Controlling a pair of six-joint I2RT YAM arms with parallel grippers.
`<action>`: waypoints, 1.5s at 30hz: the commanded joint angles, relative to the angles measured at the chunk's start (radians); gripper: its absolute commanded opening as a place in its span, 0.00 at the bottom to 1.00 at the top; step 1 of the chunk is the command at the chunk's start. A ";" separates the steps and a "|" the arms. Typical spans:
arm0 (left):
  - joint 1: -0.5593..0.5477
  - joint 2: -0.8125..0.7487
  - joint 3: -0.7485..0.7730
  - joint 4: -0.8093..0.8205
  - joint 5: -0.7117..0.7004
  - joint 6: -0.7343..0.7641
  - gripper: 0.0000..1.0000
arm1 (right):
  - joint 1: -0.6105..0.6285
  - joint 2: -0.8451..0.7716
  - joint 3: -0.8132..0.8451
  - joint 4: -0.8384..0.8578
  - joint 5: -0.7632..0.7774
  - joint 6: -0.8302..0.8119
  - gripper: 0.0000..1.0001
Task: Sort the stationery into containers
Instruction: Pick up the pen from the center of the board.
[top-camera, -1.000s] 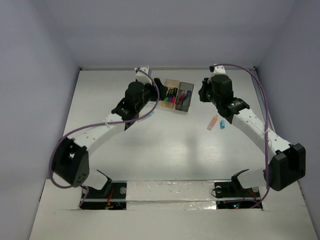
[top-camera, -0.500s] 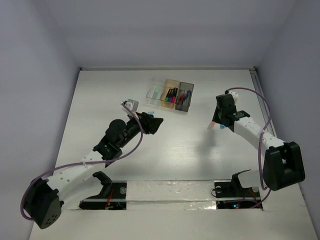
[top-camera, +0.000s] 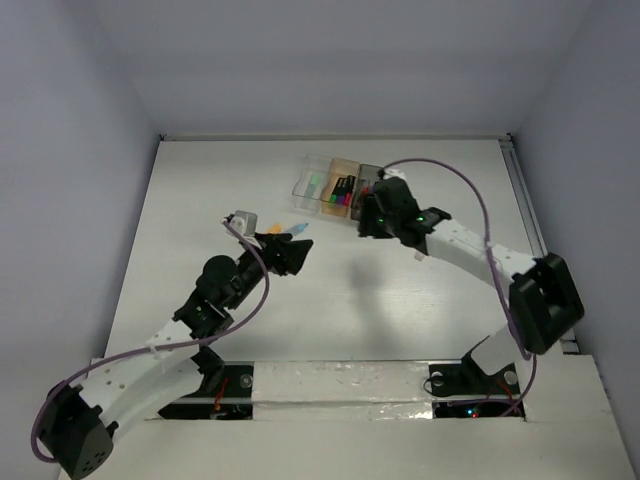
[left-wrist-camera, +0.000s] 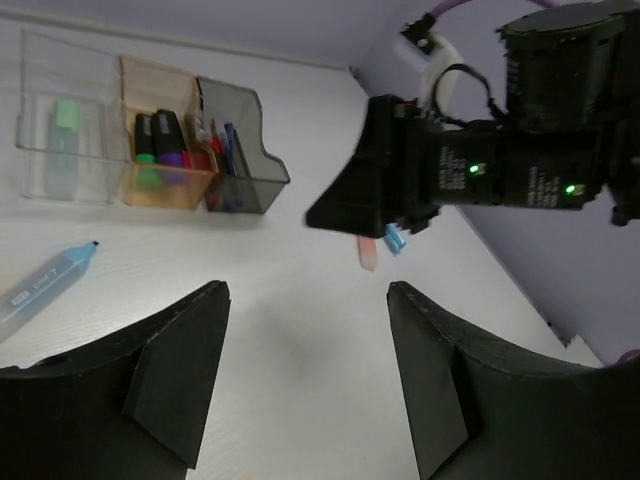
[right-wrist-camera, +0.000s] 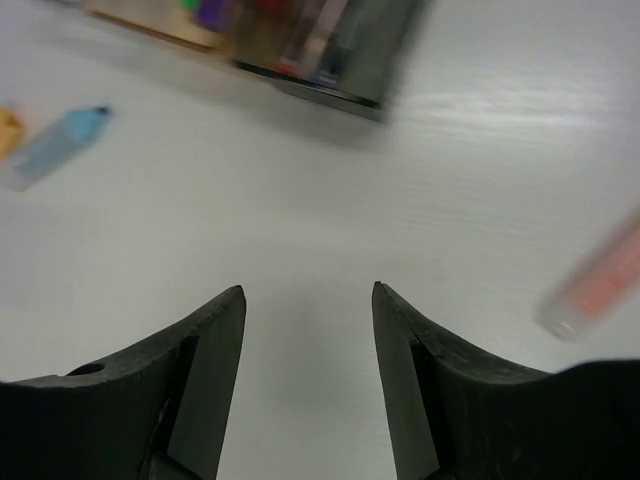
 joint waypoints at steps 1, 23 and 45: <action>-0.003 -0.136 -0.023 0.035 -0.109 -0.009 0.61 | 0.145 0.128 0.177 0.133 0.005 0.054 0.61; -0.013 -0.306 -0.085 0.029 -0.180 -0.015 0.75 | 0.311 0.791 0.745 0.070 0.066 0.152 0.69; -0.013 -0.285 -0.086 0.036 -0.192 -0.008 0.75 | 0.340 0.938 0.949 -0.144 0.191 0.031 0.65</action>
